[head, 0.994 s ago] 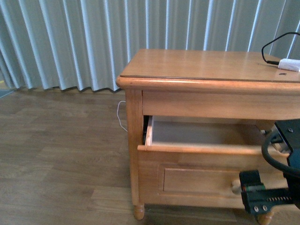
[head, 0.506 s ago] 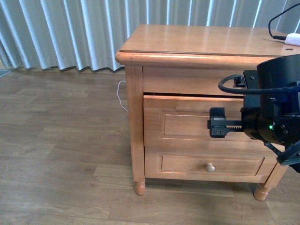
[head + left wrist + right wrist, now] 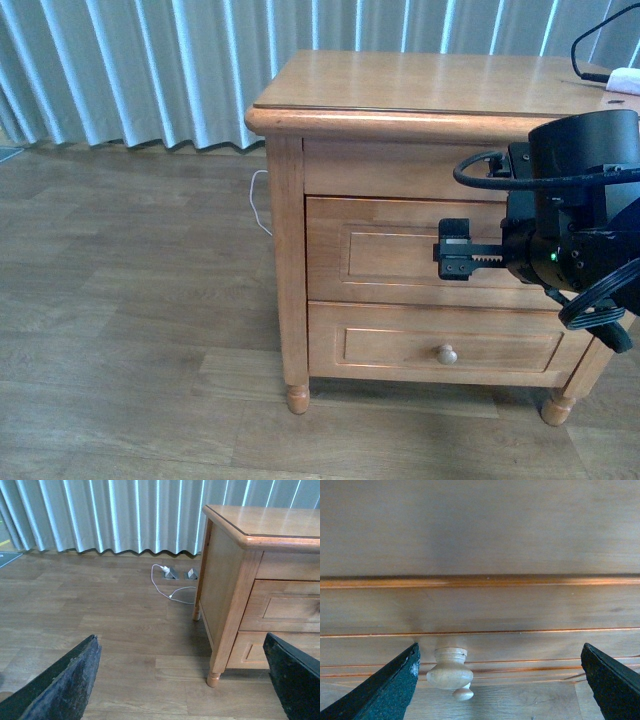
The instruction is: Place pink marker in drawer with both arms
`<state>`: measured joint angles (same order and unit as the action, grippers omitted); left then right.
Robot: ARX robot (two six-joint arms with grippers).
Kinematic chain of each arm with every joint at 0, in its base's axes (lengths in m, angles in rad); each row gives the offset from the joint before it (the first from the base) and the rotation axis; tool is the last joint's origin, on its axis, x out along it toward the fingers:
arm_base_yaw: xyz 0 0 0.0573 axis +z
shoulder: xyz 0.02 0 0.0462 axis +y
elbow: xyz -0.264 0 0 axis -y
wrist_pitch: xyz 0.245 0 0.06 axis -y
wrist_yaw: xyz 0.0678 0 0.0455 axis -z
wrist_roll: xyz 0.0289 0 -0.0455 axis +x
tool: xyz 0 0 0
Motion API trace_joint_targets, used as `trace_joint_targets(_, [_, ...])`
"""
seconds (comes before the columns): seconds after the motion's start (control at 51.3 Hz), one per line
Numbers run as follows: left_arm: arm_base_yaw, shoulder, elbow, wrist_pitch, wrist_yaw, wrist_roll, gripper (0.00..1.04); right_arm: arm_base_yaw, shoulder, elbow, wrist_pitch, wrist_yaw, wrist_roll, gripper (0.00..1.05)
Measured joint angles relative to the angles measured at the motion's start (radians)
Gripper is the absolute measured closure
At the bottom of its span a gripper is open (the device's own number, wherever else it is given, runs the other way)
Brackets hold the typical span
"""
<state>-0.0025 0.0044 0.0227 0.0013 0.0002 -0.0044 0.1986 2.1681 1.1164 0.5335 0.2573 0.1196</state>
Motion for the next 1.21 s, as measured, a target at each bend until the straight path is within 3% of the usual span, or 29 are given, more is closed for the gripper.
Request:
trace_joint_targets(0.351, [0.0, 0.0, 0.0, 0.0, 0.0, 0.0, 0.06, 0.005, -0.421, -0.34, -0.021, -0.093, 0.043, 0.09])
trace_joint_targets(0.506, [0.0, 0.0, 0.0, 0.0, 0.0, 0.0, 0.06, -0.021, -0.812, -0.508, -0.217, -0.166, 0.037, 0.09])
trace_joint_targets(0.857, [0.0, 0.0, 0.0, 0.0, 0.0, 0.0, 0.06, -0.113, -1.359, -0.519, -0.631, -0.293, 0.011, 0.09])
trace_joint_targets(1.032, [0.0, 0.0, 0.0, 0.0, 0.0, 0.0, 0.06, -0.117, -1.374, -0.513, -0.628, -0.279, -0.012, 0.1])
trace_joint_targets(1.11, [0.0, 0.0, 0.0, 0.0, 0.0, 0.0, 0.06, -0.112, -1.423, -0.632, -0.34, -0.183, -0.074, 0.26])
trace_joint_targets(1.208, [0.0, 0.0, 0.0, 0.0, 0.0, 0.0, 0.06, -0.154, -1.484, -0.736, -0.219, -0.236, -0.098, 0.44])
